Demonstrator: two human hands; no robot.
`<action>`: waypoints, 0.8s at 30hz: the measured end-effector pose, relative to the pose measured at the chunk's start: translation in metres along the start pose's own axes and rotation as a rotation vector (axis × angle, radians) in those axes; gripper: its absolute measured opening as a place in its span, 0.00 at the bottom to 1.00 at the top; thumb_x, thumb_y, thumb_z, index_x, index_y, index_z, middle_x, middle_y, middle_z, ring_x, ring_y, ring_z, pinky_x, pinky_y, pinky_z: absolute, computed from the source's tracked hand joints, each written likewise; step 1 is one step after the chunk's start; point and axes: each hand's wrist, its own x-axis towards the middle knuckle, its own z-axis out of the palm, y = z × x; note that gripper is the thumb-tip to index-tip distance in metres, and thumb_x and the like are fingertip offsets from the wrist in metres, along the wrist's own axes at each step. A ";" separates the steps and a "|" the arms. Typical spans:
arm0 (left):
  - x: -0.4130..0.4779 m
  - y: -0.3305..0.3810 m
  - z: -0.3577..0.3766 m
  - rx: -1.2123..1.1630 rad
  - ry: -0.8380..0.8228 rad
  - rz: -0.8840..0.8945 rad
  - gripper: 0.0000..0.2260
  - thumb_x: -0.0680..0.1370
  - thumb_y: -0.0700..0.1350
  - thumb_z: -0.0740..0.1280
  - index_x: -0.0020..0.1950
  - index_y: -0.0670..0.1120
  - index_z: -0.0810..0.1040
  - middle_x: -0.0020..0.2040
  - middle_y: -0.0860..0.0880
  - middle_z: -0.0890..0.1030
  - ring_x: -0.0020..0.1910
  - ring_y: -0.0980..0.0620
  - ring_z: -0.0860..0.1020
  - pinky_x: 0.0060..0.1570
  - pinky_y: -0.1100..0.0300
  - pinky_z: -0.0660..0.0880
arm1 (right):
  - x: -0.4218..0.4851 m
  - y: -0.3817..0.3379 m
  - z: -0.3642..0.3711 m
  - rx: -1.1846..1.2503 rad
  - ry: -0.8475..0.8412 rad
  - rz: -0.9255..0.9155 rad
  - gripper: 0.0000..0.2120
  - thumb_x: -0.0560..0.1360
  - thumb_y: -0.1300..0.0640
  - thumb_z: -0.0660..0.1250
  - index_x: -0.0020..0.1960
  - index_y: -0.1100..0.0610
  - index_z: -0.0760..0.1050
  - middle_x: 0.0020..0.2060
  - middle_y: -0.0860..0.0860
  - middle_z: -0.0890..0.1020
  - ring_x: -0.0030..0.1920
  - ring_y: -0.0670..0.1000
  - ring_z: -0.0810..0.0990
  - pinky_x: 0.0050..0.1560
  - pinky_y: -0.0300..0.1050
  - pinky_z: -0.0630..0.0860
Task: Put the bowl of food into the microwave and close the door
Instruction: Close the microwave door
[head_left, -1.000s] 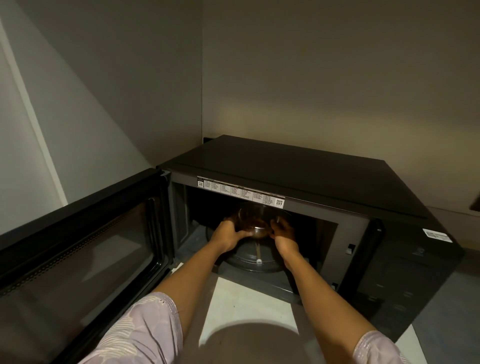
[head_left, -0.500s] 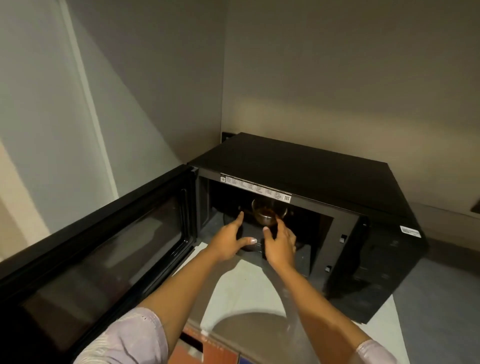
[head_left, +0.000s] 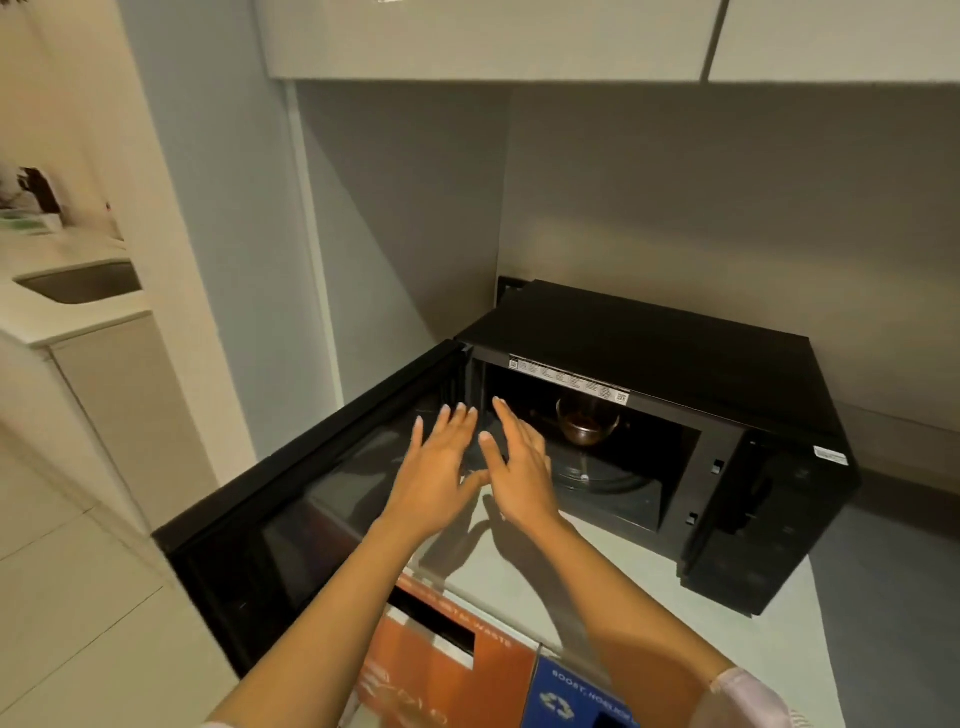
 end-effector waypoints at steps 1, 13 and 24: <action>-0.006 -0.002 -0.011 0.080 0.030 -0.003 0.34 0.80 0.54 0.63 0.80 0.46 0.51 0.81 0.46 0.54 0.80 0.49 0.46 0.76 0.49 0.37 | -0.001 -0.011 0.003 -0.003 -0.011 -0.026 0.26 0.79 0.38 0.51 0.76 0.36 0.51 0.76 0.43 0.61 0.76 0.46 0.54 0.73 0.54 0.53; -0.055 -0.032 -0.093 0.490 -0.075 -0.358 0.45 0.74 0.65 0.65 0.80 0.46 0.46 0.81 0.43 0.53 0.80 0.43 0.51 0.76 0.38 0.50 | -0.022 -0.079 0.033 -0.075 -0.111 -0.161 0.27 0.79 0.39 0.51 0.76 0.38 0.50 0.77 0.38 0.54 0.78 0.49 0.51 0.74 0.60 0.50; -0.054 -0.005 -0.130 0.050 -0.354 -0.225 0.40 0.73 0.63 0.68 0.78 0.48 0.58 0.80 0.48 0.60 0.77 0.47 0.63 0.74 0.52 0.62 | -0.036 -0.082 0.002 -0.095 -0.100 -0.201 0.28 0.79 0.37 0.51 0.77 0.38 0.49 0.78 0.38 0.53 0.78 0.48 0.50 0.74 0.57 0.51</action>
